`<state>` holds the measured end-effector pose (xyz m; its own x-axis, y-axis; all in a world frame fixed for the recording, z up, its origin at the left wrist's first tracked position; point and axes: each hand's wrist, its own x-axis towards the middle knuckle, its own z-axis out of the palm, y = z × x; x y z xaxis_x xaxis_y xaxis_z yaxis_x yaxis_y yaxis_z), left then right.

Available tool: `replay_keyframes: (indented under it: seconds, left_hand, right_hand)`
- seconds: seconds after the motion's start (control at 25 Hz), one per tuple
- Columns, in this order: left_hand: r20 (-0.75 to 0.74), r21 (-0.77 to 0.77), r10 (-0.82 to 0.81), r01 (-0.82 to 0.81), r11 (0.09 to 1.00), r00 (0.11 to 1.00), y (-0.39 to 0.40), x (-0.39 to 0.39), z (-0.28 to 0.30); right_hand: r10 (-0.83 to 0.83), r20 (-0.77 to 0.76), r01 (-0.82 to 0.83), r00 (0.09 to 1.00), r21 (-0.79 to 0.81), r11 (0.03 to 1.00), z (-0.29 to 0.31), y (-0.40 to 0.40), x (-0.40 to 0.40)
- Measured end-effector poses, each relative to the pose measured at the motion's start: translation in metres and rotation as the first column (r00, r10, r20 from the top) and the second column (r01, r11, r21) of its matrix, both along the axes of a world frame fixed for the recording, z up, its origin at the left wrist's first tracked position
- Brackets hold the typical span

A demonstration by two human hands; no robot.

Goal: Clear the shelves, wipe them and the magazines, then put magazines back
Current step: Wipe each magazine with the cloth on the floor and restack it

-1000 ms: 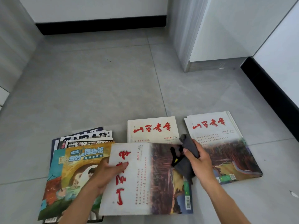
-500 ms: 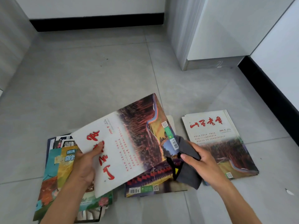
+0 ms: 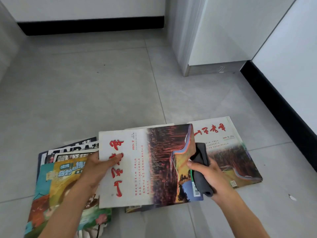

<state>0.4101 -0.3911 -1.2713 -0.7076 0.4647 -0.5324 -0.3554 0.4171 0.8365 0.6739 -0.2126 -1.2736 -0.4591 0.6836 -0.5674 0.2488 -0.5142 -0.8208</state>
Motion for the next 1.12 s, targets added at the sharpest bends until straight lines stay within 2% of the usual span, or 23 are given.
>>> replay_keyframes:
  seconds: [0.04, 0.12, 0.24, 0.32, 0.44, 0.52, 0.6, 0.64, 0.72, 0.8, 0.88, 0.96, 1.0, 1.08, 1.12]
  left_hand:
    - [-0.030, 0.019, 0.021, -0.020, 1.000, 0.999, 0.005, 0.001, -0.003]
    - [-0.062, 0.070, 0.042, -0.038, 0.997, 0.997, 0.013, 0.005, -0.009]
    - [-0.071, 0.043, -0.019, 0.022, 0.999, 0.997, 0.018, 0.018, -0.018]
    - [-0.056, -0.002, -0.077, 0.077, 0.997, 0.995, 0.017, 0.029, -0.025]
    - [-0.088, -0.072, -0.172, 0.166, 0.983, 0.981, 0.013, 0.046, -0.038]
    - [-0.219, -0.221, -0.272, 0.224, 0.949, 0.937, 0.010, 0.056, -0.045]
    - [-0.400, -0.421, -0.395, 0.217, 0.881, 0.827, 0.009, 0.062, -0.049]
    - [-0.450, -0.481, -0.433, 0.196, 0.854, 0.781, 0.007, 0.065, -0.050]
    - [-0.440, -0.494, -0.422, 0.179, 0.851, 0.792, 0.003, 0.068, -0.055]
    - [-0.399, -0.483, -0.378, 0.159, 0.861, 0.836, 0.002, 0.067, -0.061]
    - [-0.374, -0.481, -0.352, 0.145, 0.864, 0.858, 0.003, 0.063, -0.062]
    - [-0.364, -0.450, -0.314, 0.129, 0.884, 0.877, 0.005, 0.061, -0.059]
    - [-0.354, -0.445, -0.301, 0.124, 0.887, 0.886, 0.006, 0.060, -0.057]
    - [-0.366, -0.456, -0.292, 0.103, 0.884, 0.884, 0.004, 0.061, -0.052]
    - [-0.391, -0.464, -0.298, 0.093, 0.881, 0.870, 0.003, 0.062, -0.053]
  right_hand:
    - [-0.140, -0.064, 0.137, 0.988, -0.050, 0.989, -0.001, 0.001, 0.004]
    - [-0.379, -0.191, 0.354, 0.906, -0.150, 0.923, -0.007, 0.007, 0.022]
    - [-0.577, -0.201, 0.541, 0.792, -0.208, 0.815, -0.016, 0.023, 0.060]
    - [-0.674, -0.104, 0.655, 0.732, -0.166, 0.737, -0.025, 0.028, 0.075]
    - [-0.755, 0.160, 0.771, 0.636, -0.090, 0.631, -0.049, 0.029, 0.082]
    - [-0.755, 0.258, 0.788, 0.603, -0.045, 0.614, -0.055, 0.024, 0.083]
    - [-0.777, 0.288, 0.807, 0.560, 0.023, 0.590, -0.051, 0.009, 0.085]
    - [-0.793, 0.313, 0.822, 0.523, 0.063, 0.566, -0.045, -0.005, 0.085]
    - [-0.777, 0.413, 0.793, 0.475, 0.181, 0.581, -0.032, -0.040, 0.083]
    - [-0.686, 0.499, 0.661, 0.530, 0.265, 0.703, -0.013, -0.076, 0.066]
    - [-0.536, 0.472, 0.482, 0.700, 0.241, 0.842, 0.002, -0.092, 0.041]
    - [-0.331, 0.296, 0.314, 0.896, 0.105, 0.944, 0.018, -0.087, 0.012]
    - [-0.233, 0.170, 0.235, 0.958, 0.009, 0.972, 0.023, -0.079, -0.002]
    - [-0.079, -0.002, 0.078, 0.997, -0.145, 0.986, 0.023, -0.058, -0.032]
    - [0.032, 0.010, -0.030, 0.999, -0.130, 0.991, 0.017, -0.048, -0.044]
